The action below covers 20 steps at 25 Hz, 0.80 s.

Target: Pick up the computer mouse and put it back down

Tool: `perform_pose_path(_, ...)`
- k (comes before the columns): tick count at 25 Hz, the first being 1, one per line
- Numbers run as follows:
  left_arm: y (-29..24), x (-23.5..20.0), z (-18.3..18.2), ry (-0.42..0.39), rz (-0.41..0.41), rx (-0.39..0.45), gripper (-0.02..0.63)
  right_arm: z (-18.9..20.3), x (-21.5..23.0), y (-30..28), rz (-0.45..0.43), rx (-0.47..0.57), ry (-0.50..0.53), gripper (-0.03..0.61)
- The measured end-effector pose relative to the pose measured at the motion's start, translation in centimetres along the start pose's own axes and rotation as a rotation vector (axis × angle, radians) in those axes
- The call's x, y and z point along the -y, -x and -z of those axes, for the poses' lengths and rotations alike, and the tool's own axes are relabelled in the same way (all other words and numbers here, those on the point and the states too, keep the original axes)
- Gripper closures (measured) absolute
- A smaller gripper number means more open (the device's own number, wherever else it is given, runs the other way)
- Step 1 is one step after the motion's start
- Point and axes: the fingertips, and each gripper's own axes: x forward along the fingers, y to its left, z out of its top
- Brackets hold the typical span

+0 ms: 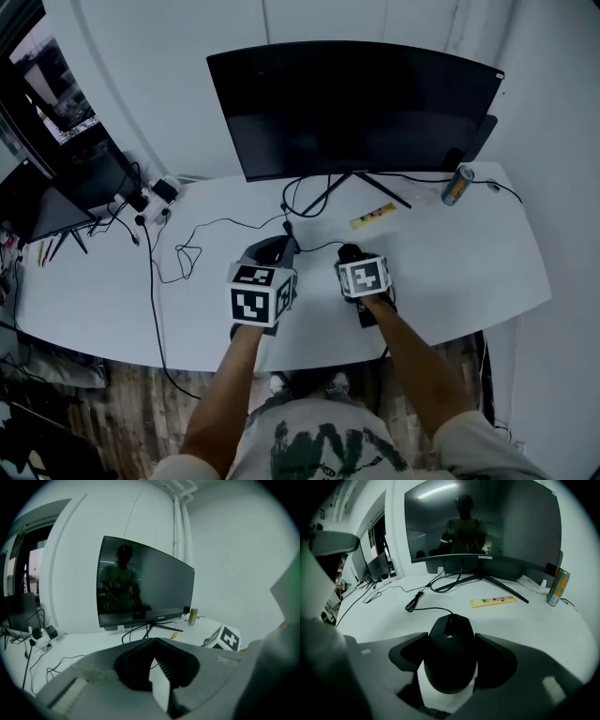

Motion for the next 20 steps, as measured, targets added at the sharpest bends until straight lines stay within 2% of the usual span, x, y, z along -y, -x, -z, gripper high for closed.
perform_pose_path(13, 0.9, 0.4, -2.1, -0.04, 0.046, 0.033, 0.611, -3.5, 0.8, 7.1, 0.032, 0.196, -0.085, 0.27)
perform_pose_path(20, 0.9, 1.0, -3.3, -0.058, 0.077, 0.057, 0.609, -7.0, 0.2, 11.3, 0.034, 0.323, -0.067, 0.268)
